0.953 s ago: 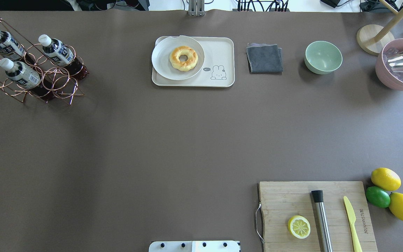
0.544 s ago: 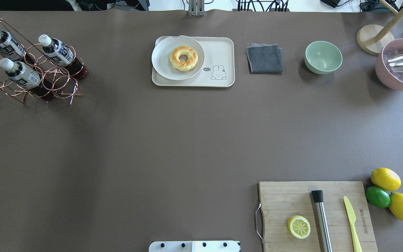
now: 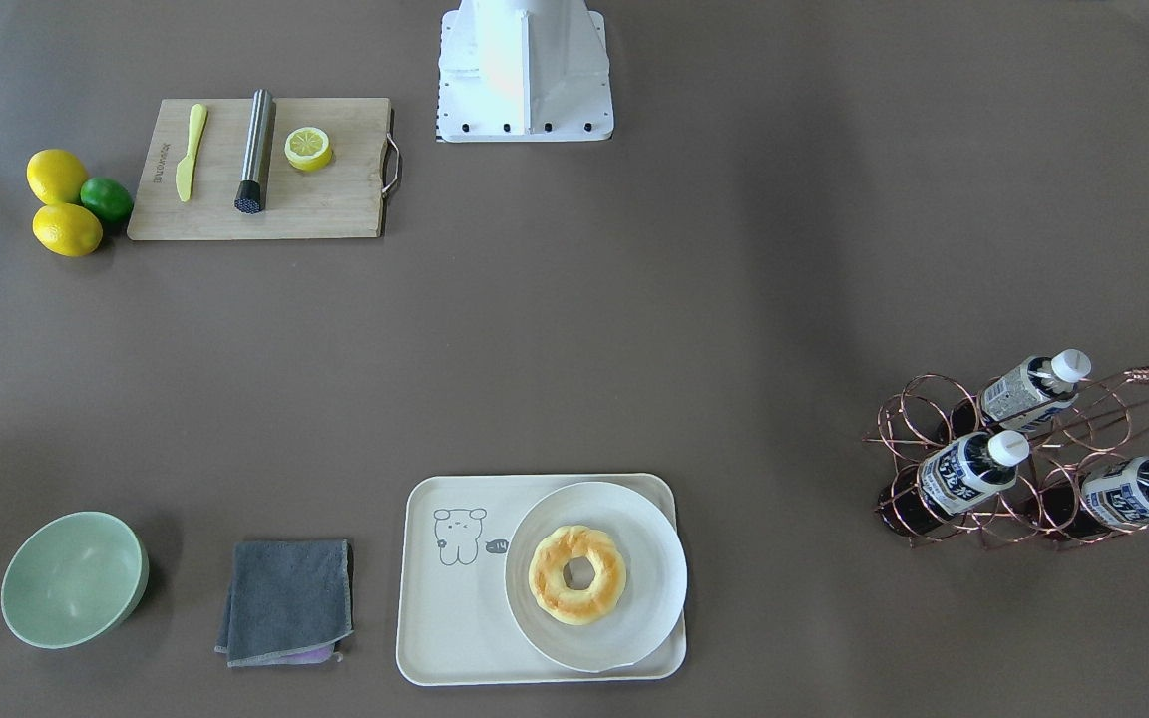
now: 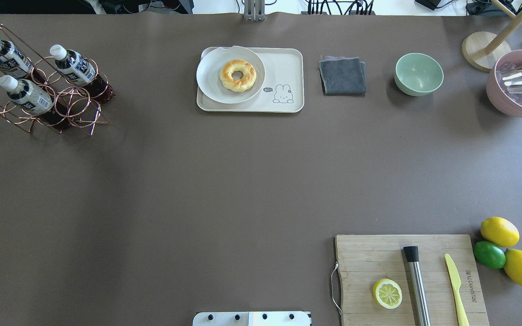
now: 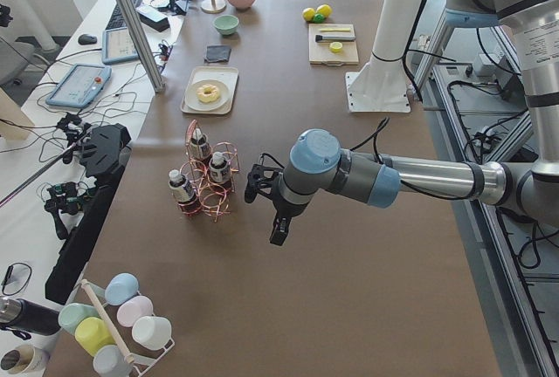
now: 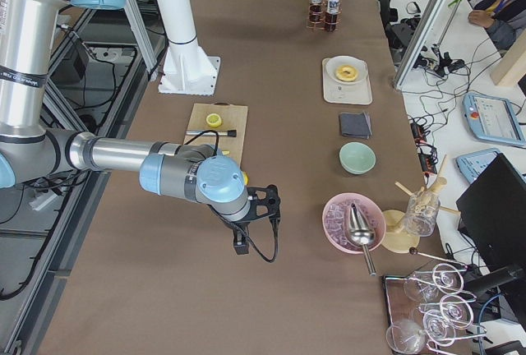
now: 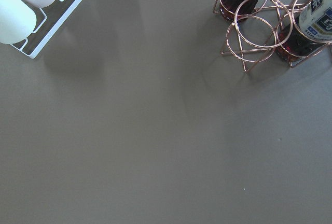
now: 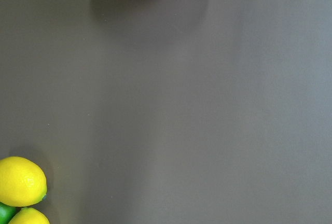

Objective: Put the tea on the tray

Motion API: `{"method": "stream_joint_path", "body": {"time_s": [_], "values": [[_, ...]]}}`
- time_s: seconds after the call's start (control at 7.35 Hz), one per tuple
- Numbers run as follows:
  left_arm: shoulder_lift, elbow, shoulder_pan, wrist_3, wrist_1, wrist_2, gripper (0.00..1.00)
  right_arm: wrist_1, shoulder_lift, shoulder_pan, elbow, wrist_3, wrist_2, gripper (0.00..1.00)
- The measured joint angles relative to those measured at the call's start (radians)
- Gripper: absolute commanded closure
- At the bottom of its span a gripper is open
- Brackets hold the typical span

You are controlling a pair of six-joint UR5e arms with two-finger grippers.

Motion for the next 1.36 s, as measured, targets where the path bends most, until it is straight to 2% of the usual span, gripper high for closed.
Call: {"method": "stream_joint_path", "body": {"time_s": [0.68,0.95,1.36], "values": [[-0.005,-0.001,0.01,-0.006,-0.001,0.0,0.03,0.001,-0.004,-0.001,-0.001,0.0,0.001,0.0],[-0.08,0.007,0.098,-0.129,-0.029,0.007,0.03,0.002,-0.004,0.0,0.002,0.002,0.02,0.0],[-0.241,0.07,0.246,-0.367,-0.154,0.037,0.03,-0.002,-0.006,-0.001,0.009,0.003,0.099,0.0]]}}
